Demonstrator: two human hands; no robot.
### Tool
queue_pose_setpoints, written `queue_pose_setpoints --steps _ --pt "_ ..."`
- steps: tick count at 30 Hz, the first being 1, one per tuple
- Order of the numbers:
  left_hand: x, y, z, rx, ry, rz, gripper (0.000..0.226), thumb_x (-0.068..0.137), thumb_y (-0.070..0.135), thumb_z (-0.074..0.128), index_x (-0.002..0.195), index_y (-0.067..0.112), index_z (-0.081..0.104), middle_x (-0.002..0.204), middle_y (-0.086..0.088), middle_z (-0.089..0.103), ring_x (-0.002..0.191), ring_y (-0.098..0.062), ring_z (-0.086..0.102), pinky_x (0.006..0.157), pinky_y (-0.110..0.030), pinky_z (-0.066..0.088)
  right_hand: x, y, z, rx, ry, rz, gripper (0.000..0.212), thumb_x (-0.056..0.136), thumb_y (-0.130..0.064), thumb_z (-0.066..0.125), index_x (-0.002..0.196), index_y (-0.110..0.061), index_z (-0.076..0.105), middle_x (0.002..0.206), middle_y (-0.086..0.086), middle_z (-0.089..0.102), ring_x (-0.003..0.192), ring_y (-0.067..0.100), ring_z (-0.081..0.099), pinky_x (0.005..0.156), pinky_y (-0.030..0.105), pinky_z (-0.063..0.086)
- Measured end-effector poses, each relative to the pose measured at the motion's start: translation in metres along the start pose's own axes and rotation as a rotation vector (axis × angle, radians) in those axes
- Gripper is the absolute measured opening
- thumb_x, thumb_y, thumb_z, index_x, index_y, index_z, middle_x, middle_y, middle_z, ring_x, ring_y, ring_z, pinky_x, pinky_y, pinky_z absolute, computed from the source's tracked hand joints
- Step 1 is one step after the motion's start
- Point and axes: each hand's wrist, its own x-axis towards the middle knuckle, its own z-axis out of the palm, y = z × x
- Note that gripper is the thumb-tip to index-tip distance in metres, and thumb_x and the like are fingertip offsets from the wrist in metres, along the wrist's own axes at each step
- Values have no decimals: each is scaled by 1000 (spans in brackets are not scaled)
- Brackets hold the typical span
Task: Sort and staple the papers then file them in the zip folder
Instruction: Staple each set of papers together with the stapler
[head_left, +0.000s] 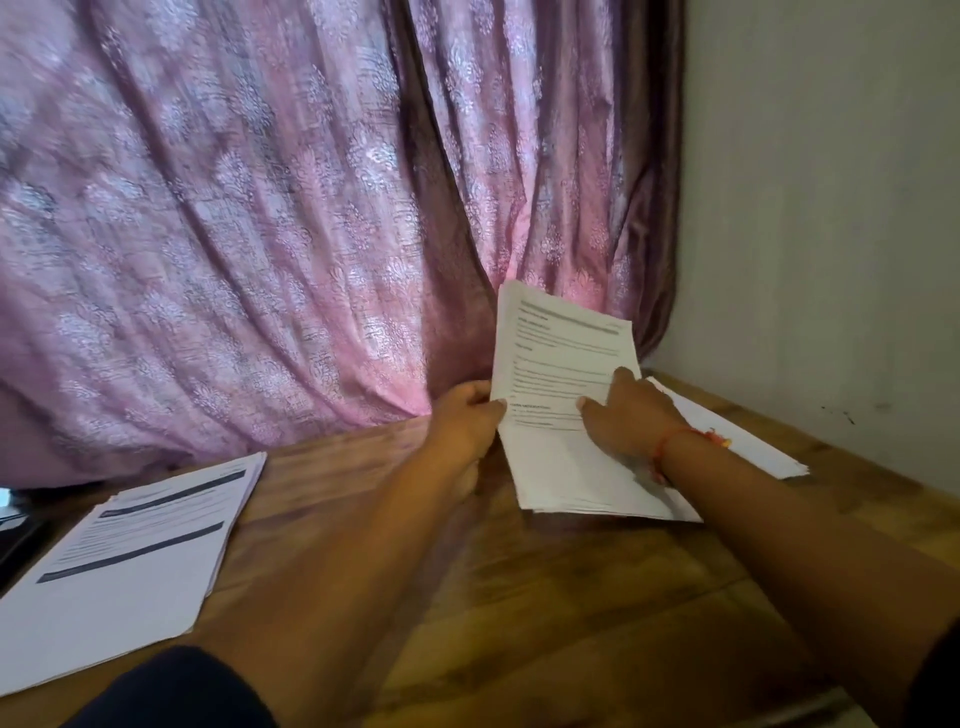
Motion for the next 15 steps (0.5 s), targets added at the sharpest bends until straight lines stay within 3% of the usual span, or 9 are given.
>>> queue_pose_setpoints --steps 3,6,7,9,11,13,15 --pt "-1 12 -56 -59 83 8 17 99 1 55 111 8 66 106 -15 75 94 -31 73 82 -43 62 5 -32 9 224 32 19 65 85 -55 54 133 -11 47 132 10 58 114 32 58 99 40 48" --pt "-5 19 -117 -96 169 24 18 100 0 54 109 10 66 106 -15 75 96 -33 74 85 -45 61 2 -65 18 440 -80 -47 39 92 -43 59 112 -10 63 102 2 68 88 22 64 76 25 50" --pt "-7 20 -137 -94 203 32 17 100 2 55 107 13 66 104 -14 76 94 -31 75 82 -45 62 -1 -77 23 587 -200 -27 34 94 -38 61 109 -8 65 95 2 69 84 20 66 72 25 51" --pt "-11 18 -175 -73 267 53 16 101 8 56 104 19 67 97 -7 78 85 -27 77 72 -41 63 -9 -101 42 918 -475 23 33 95 -28 62 118 -4 64 101 8 74 93 26 71 84 38 56" --pt "-11 13 -205 -53 323 58 16 102 15 57 107 24 69 98 -1 79 85 -25 77 73 -42 64 -18 -126 65 1029 -586 15 25 98 -18 57 118 -5 64 111 12 72 104 32 68 90 46 55" --pt "-11 7 -230 -24 389 67 16 103 19 56 107 29 68 102 3 77 91 -23 75 77 -40 63 -24 -151 90 990 -536 -72 17 100 -13 54 113 -9 64 114 13 69 104 32 67 88 46 55" --pt "-10 -1 -251 -14 390 66 13 103 25 56 109 32 66 109 3 75 102 -26 71 90 -48 59 -33 -170 111 868 -397 -185 18 100 -16 53 115 -14 63 117 8 68 102 28 67 92 45 55"
